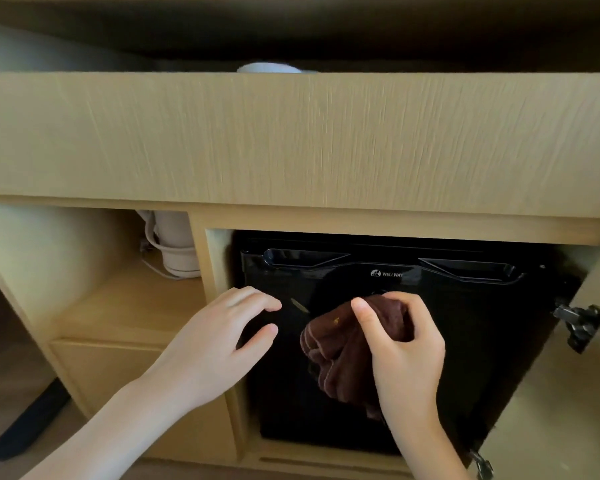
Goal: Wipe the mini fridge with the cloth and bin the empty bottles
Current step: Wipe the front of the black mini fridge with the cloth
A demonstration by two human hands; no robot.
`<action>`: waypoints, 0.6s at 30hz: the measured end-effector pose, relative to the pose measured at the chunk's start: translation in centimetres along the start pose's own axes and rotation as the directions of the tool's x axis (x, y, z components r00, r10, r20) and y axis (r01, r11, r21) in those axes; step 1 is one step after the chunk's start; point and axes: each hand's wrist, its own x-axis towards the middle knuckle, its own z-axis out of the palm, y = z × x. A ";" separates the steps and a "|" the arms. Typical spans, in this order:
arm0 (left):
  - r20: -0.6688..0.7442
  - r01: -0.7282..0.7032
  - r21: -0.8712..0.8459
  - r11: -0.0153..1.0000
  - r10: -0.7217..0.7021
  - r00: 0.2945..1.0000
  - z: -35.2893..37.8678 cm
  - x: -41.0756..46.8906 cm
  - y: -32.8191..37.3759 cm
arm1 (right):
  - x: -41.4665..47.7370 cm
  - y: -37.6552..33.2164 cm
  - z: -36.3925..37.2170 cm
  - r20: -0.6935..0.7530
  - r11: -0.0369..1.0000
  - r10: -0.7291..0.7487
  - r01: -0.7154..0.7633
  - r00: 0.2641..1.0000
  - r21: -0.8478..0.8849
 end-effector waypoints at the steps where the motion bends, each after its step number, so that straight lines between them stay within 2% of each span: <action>1: -0.018 -0.004 -0.013 1.000 0.003 1.000 0.1 0.0 -0.4 | 0.3 0.4 0.6 -0.035 1.000 -0.024 0.023 0.999 -0.019; 4: -0.062 -0.015 -0.049 0.999 0.012 0.998 0.8 -0.2 -1.7 | 0.9 1.7 3.0 -0.175 0.995 -0.090 0.080 0.980 -0.066; 7: -0.090 -0.042 -0.076 0.996 0.035 0.995 1.8 0.0 -2.9 | 1.0 3.0 5.7 -0.279 0.969 -0.233 0.197 0.932 -0.152; 9: -0.120 -0.066 -0.088 0.994 0.056 0.991 2.3 0.0 -3.5 | 0.8 4.0 6.9 -0.293 0.950 -0.295 0.247 0.909 -0.192; 18: -0.200 -0.147 -0.164 0.975 0.113 0.973 3.5 0.6 -4.6 | 0.6 5.4 8.0 -0.288 0.900 -0.397 0.309 0.871 -0.307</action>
